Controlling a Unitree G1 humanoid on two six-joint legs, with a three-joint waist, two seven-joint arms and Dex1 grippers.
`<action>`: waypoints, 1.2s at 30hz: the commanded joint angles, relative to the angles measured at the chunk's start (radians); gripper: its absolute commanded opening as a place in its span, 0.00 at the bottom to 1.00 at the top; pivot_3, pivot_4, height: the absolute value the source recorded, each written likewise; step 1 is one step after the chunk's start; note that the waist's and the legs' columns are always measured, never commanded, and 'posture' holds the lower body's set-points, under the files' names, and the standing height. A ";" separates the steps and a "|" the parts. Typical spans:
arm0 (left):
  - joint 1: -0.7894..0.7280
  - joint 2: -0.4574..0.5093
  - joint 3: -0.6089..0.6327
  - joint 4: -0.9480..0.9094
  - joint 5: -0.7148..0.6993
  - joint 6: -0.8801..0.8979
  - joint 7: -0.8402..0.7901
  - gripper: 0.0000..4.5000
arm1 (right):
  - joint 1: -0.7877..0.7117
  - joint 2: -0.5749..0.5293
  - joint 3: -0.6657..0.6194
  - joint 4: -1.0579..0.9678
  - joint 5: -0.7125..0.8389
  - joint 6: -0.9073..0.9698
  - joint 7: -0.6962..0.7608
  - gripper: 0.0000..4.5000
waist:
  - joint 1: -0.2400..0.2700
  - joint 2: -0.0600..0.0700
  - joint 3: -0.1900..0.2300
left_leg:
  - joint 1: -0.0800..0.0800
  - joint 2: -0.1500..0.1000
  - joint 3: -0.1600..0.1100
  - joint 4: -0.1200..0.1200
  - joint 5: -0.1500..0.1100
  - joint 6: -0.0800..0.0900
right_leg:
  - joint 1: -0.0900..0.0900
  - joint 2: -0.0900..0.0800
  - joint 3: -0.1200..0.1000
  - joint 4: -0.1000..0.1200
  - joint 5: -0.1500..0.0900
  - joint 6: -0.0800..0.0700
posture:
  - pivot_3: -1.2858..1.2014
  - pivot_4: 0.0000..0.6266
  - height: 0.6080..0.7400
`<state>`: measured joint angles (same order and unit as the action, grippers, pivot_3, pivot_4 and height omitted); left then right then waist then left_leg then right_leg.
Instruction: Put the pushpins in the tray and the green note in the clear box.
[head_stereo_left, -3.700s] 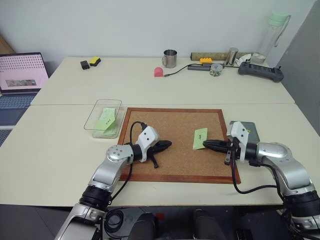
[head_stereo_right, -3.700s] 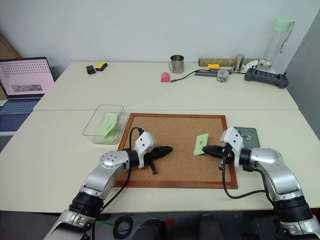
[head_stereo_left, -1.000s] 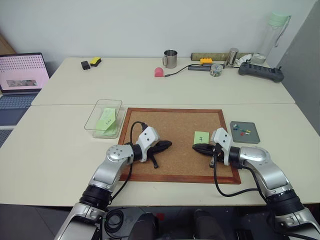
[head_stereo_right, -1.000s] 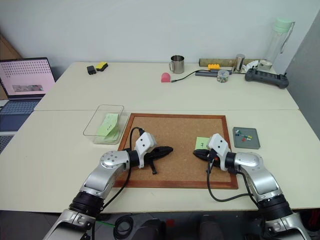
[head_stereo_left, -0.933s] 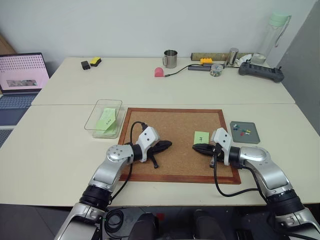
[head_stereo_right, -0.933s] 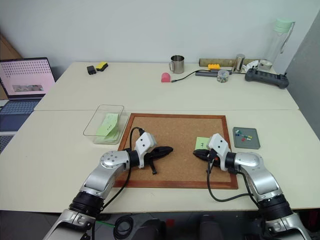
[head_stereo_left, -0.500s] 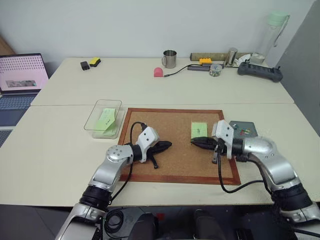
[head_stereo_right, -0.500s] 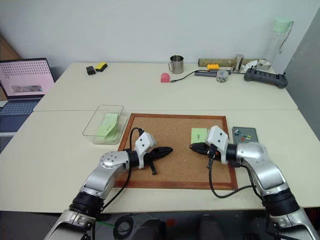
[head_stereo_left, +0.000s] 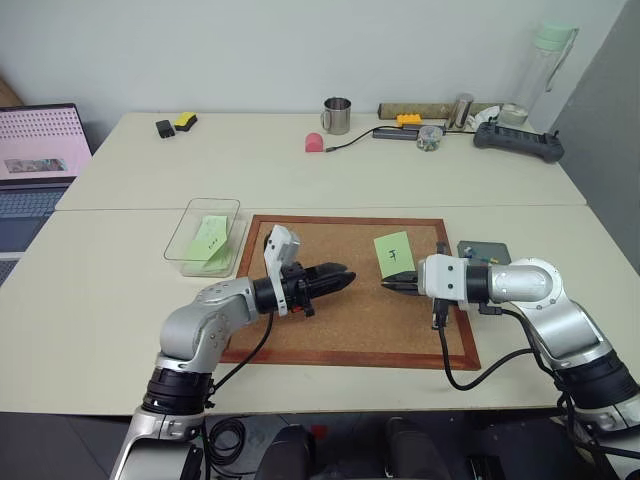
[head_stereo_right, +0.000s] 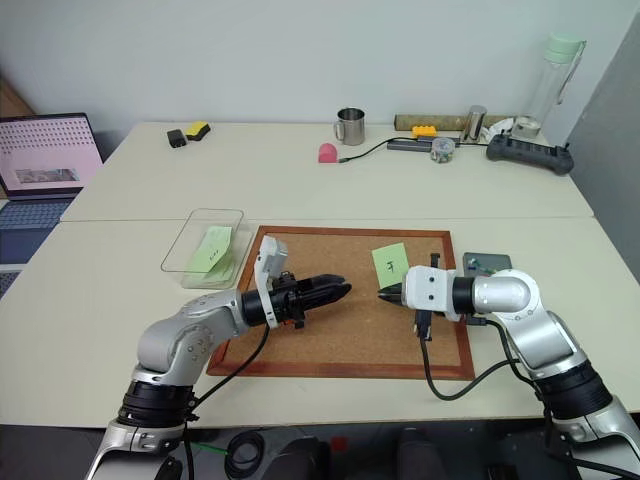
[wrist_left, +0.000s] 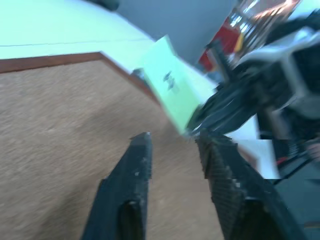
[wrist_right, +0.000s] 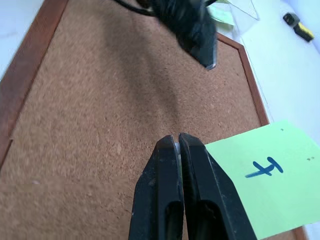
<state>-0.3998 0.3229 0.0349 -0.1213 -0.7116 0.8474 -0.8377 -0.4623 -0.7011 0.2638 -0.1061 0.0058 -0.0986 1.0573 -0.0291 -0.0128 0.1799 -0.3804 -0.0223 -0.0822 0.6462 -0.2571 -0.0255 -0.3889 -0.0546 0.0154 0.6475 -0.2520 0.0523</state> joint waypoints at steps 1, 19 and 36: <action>-0.017 -0.050 0.041 -0.025 -0.085 0.061 0.070 0.59 | -0.040 -0.002 0.001 0.004 -0.025 -0.098 0.003 0.00 | 0.000 -0.001 0.001 | 0.000 0.000 0.000 0.000 0.000 0.000 | 0.000 0.000 0.000 0.000 0.000 0.000 | 0.52 0.24 1.00; -0.070 -0.197 0.025 0.055 -0.116 0.046 0.145 0.81 | -0.078 0.027 0.026 0.027 -0.026 -0.204 0.021 0.00 | 0.001 -0.003 0.002 | 0.000 -0.001 0.000 0.000 0.000 -0.001 | 0.000 0.000 0.001 0.000 0.000 0.000 | 0.52 0.24 1.00; -0.056 -0.180 -0.021 0.072 -0.075 -0.015 0.107 0.12 | -0.091 0.063 0.033 0.038 -0.026 -0.209 0.026 0.00 | 0.002 -0.003 0.002 | 0.000 -0.001 0.000 0.000 0.000 -0.001 | 0.000 0.000 0.001 -0.001 0.000 0.000 | 0.52 0.24 1.00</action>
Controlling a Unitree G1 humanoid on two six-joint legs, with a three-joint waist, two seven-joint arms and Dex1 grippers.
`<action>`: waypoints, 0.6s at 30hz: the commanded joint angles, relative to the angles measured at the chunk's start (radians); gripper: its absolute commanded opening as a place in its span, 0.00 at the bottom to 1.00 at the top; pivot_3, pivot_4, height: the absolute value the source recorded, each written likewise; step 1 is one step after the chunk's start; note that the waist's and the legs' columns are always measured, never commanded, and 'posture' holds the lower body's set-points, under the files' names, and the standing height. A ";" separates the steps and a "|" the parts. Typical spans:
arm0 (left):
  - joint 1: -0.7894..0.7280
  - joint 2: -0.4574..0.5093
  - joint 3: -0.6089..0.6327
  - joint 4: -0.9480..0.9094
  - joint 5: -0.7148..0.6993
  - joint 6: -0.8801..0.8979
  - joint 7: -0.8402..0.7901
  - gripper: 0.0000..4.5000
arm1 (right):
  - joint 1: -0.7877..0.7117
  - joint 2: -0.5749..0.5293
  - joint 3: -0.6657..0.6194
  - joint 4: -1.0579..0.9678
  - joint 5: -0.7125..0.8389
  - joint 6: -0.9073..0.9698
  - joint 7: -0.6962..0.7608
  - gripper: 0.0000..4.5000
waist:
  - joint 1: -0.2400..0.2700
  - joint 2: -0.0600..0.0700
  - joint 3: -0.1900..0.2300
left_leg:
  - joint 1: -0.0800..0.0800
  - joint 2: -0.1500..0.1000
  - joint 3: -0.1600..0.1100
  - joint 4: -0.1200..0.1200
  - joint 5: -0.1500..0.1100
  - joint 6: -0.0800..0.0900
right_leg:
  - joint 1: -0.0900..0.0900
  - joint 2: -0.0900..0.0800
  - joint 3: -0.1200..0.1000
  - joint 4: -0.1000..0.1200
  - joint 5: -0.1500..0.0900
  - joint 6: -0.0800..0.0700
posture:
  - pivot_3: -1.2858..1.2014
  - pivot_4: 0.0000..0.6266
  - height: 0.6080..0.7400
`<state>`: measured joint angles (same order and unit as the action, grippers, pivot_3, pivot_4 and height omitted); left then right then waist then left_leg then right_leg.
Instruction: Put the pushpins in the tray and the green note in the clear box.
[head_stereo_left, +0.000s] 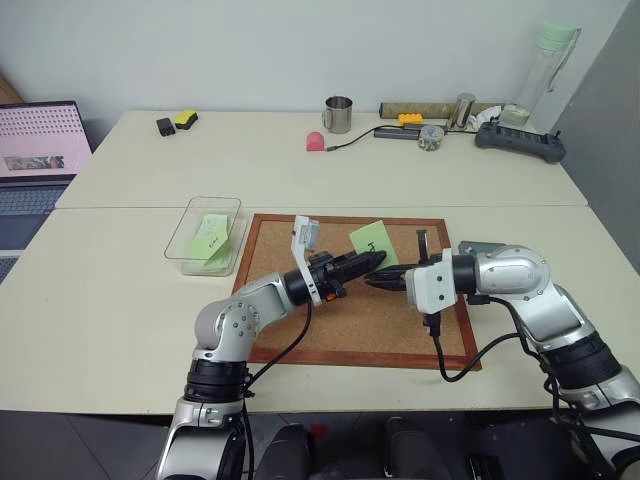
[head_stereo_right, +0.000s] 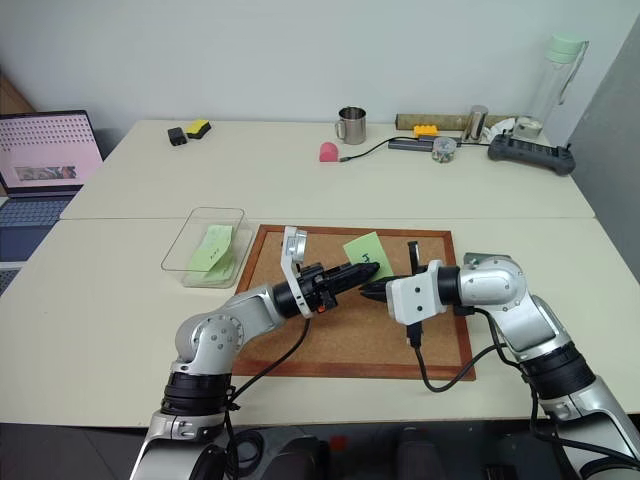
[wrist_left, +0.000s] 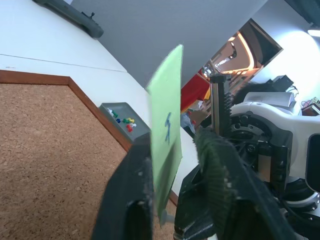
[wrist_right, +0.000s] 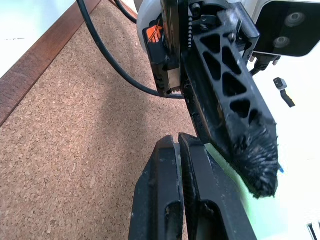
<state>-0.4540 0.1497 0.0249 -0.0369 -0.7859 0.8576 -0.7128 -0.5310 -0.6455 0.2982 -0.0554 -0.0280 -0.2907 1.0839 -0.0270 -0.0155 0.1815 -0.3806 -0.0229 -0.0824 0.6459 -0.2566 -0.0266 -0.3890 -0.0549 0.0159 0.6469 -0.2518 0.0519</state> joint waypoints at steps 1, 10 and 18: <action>-0.001 -0.006 -0.013 -0.012 0.002 -0.027 -0.019 0.09 | -0.023 0.008 -0.001 -0.012 0.008 -0.017 -0.001 0.00 | 0.000 0.000 0.000 | 0.000 0.000 0.000 0.000 0.000 0.000 | 0.000 0.000 0.000 0.000 0.000 0.000 | 0.52 0.24 1.00; 0.002 -0.003 -0.019 0.007 0.036 -0.061 0.002 0.01 | -0.019 0.019 -0.008 -0.018 0.012 -0.033 -0.006 0.00 | 0.000 0.000 0.000 | 0.000 0.000 0.000 0.000 0.000 0.000 | 0.000 0.000 0.000 0.000 0.000 0.000 | 0.52 0.24 1.00; -0.006 -0.028 -0.005 0.094 0.142 -0.167 0.094 0.01 | -0.001 0.000 -0.057 -0.069 0.047 -0.030 -0.020 0.00 | 0.001 0.000 0.000 | 0.000 0.000 0.000 0.000 0.000 0.000 | 0.000 0.000 0.000 0.000 0.000 0.000 | 0.52 0.24 1.00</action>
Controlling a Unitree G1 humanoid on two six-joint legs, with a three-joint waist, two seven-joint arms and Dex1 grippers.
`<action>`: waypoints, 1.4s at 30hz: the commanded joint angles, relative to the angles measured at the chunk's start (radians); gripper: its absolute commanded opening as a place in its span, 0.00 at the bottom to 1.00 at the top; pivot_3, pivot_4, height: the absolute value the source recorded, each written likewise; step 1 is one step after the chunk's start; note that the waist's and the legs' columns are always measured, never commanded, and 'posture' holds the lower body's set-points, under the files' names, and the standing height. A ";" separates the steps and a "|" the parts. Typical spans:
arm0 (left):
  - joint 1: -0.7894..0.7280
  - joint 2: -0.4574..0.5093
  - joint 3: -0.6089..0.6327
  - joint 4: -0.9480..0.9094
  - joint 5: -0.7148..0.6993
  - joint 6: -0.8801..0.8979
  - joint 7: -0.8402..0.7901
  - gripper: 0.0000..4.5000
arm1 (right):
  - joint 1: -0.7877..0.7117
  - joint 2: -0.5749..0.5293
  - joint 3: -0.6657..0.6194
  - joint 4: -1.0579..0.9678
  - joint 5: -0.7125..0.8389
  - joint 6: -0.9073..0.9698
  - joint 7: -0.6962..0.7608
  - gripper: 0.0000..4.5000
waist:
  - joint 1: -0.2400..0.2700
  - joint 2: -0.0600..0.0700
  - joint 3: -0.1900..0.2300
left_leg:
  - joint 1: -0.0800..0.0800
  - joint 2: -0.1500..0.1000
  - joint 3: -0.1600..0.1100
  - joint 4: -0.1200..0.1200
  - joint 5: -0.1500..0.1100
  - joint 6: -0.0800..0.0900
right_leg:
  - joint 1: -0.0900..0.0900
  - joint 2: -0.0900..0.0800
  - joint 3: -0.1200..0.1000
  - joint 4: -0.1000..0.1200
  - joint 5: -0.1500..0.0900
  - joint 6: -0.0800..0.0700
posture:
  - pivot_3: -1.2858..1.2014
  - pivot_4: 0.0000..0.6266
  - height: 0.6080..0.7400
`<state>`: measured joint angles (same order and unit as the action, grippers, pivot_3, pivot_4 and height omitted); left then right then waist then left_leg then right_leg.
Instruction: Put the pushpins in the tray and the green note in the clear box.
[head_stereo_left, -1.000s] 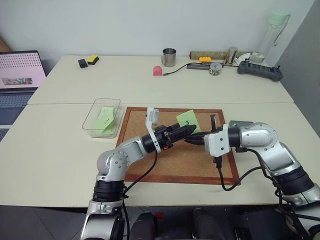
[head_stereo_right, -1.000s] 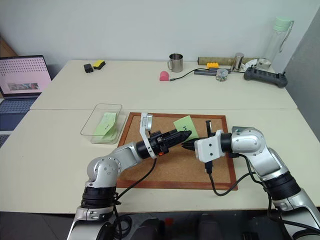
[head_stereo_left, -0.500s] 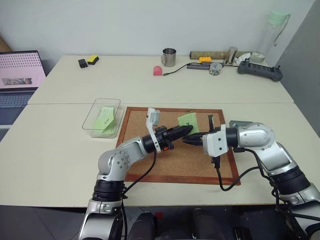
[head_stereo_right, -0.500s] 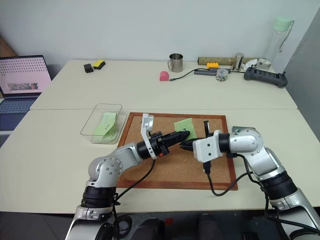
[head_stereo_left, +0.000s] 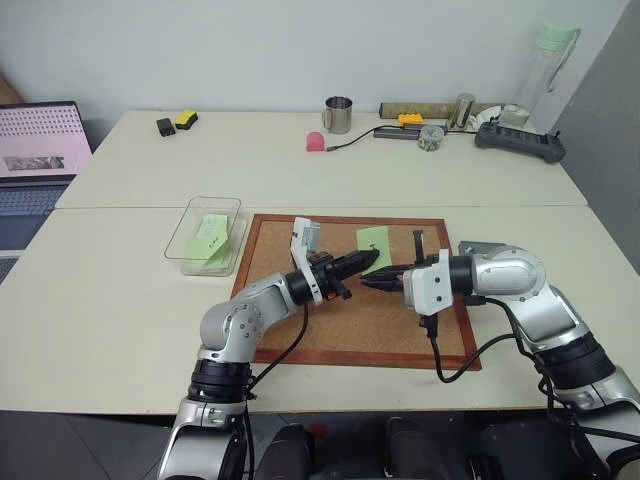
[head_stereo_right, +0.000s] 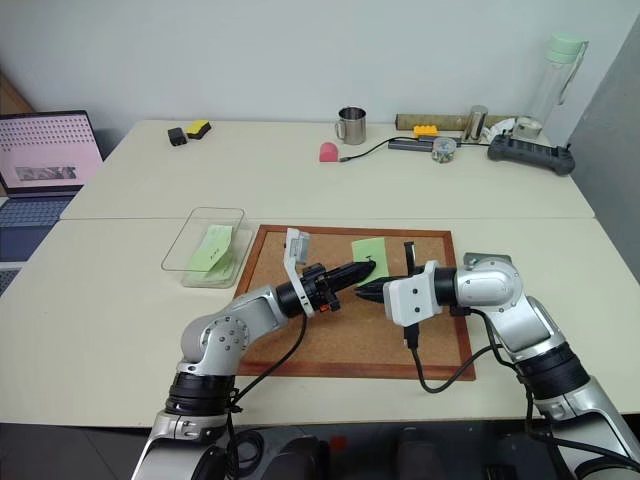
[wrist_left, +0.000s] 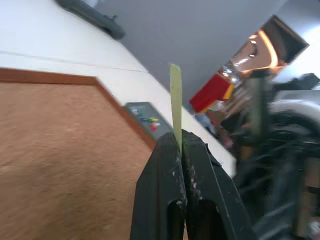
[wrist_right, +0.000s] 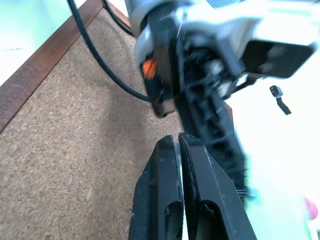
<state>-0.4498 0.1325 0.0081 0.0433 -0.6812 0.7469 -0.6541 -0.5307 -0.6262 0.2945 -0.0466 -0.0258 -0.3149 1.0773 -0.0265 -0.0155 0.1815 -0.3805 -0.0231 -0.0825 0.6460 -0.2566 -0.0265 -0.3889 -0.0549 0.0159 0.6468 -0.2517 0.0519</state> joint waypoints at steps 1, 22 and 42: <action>-0.011 -0.013 0.013 0.020 0.044 -0.064 0.039 0.01 | 0.006 -0.025 -0.063 -0.089 0.054 0.003 -0.016 0.00 | 0.001 0.000 0.000 | 0.000 0.000 0.000 0.000 0.000 0.000 | 0.000 0.000 0.000 0.000 0.000 0.000 | 0.52 0.24 1.00; 0.014 0.017 0.045 -0.144 -0.014 -0.015 0.053 0.01 | 0.268 -0.128 -0.415 0.003 0.155 0.589 -0.292 0.00 | 0.010 0.000 0.000 | -0.001 0.000 0.001 0.000 0.000 0.000 | 0.000 0.000 0.001 0.000 0.000 0.000 | 0.52 0.24 1.00; 0.032 0.033 0.085 -0.233 -0.018 -0.036 0.124 0.00 | 0.204 -0.167 -0.421 0.007 0.221 0.734 -0.259 0.79 | 0.008 0.000 0.000 | -0.001 -0.001 0.004 0.000 0.000 0.000 | 0.000 0.000 0.000 -0.001 0.000 0.000 | 0.52 0.24 1.00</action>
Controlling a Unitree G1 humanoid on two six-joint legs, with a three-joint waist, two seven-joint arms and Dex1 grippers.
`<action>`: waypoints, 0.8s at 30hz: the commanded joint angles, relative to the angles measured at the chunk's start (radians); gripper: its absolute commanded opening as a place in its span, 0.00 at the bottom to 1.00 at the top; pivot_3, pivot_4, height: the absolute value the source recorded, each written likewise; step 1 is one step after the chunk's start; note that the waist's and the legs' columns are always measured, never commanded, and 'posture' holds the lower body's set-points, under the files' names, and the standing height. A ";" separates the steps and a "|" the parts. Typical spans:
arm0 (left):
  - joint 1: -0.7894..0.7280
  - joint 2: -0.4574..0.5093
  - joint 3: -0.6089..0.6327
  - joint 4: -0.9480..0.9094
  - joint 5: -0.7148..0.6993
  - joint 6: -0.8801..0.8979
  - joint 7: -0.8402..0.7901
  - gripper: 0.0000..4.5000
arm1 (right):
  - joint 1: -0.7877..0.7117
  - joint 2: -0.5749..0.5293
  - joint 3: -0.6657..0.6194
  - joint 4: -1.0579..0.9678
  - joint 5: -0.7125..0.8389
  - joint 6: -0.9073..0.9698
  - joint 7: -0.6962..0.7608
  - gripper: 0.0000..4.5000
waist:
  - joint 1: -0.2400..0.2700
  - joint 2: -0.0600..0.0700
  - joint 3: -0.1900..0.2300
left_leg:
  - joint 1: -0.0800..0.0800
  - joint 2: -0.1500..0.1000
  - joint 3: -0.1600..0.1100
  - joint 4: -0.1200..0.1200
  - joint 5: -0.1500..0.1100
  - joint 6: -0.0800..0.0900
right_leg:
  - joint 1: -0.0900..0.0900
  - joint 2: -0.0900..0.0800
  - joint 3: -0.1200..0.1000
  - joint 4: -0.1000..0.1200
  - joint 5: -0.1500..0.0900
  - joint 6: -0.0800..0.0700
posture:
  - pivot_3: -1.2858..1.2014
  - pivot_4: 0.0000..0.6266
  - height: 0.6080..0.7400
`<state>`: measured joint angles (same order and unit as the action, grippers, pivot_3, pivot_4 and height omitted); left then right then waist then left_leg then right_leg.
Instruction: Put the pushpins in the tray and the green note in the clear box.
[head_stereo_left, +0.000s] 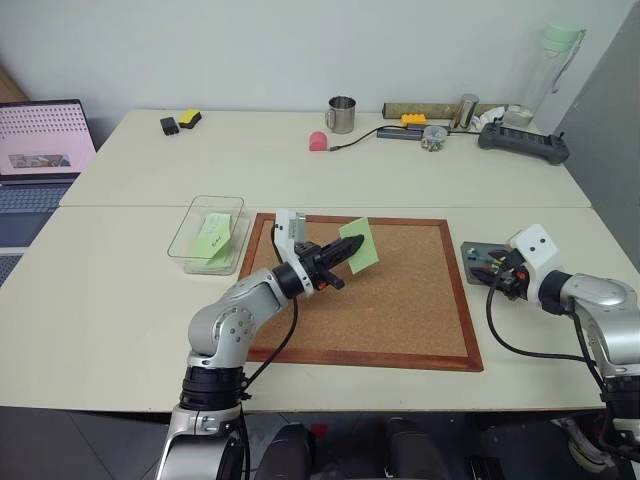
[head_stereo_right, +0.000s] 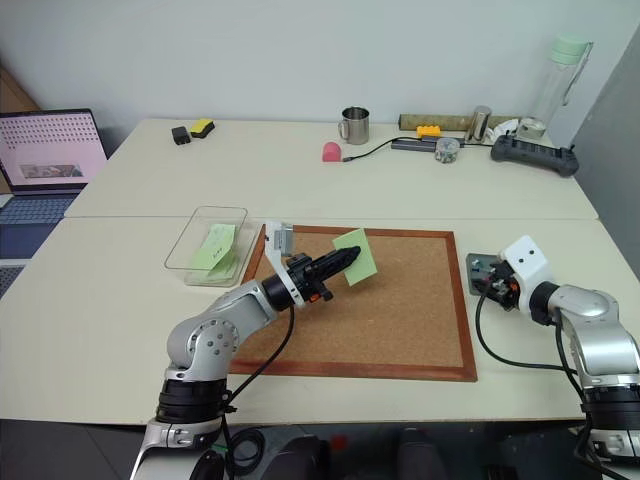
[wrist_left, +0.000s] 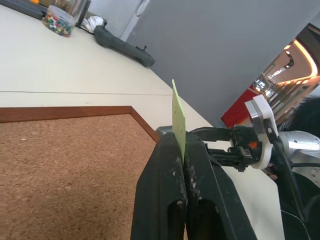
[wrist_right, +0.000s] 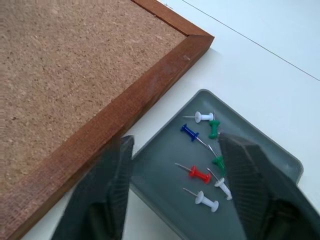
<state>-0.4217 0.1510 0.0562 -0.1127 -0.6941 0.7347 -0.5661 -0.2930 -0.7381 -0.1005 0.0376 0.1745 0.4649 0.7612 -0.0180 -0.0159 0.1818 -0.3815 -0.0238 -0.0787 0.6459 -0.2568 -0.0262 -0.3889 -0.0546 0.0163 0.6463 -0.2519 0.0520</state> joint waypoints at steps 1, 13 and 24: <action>0.009 0.028 0.046 -0.098 0.002 -0.028 0.048 0.00 | -0.040 -0.072 -0.018 -0.096 0.026 -0.068 0.089 0.84 | -0.001 0.000 0.000 | 0.000 0.000 0.000 0.000 0.000 0.000 | 0.000 0.000 0.000 0.000 0.000 0.000 | 0.52 0.24 1.00; 0.069 0.255 0.297 -0.247 0.087 -0.051 0.260 0.00 | -0.310 -0.105 0.016 -0.276 0.286 0.061 0.335 0.89 | -0.009 -0.003 0.003 | 0.000 0.001 -0.004 0.000 0.000 0.000 | 0.000 0.001 -0.001 0.000 0.000 0.000 | 0.52 0.24 1.00; 0.004 0.441 0.307 0.016 0.301 -0.162 0.304 0.00 | -0.398 -0.049 0.080 -0.330 0.381 0.166 0.332 0.89 | 0.014 -0.005 0.005 | -0.001 0.001 -0.004 -0.001 0.000 0.000 | -0.001 -0.001 -0.001 -0.001 0.000 0.000 | 0.52 0.24 1.00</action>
<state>-0.3962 0.5682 0.3603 -0.1218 -0.4273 0.6043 -0.2679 -0.6657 -0.7824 -0.0128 -0.2523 0.5314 0.6245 1.0904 -0.0043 -0.0206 0.1867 -0.3833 -0.0227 -0.0825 0.6450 -0.2570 -0.0262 -0.3902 -0.0553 0.0147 0.6446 -0.2517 0.0520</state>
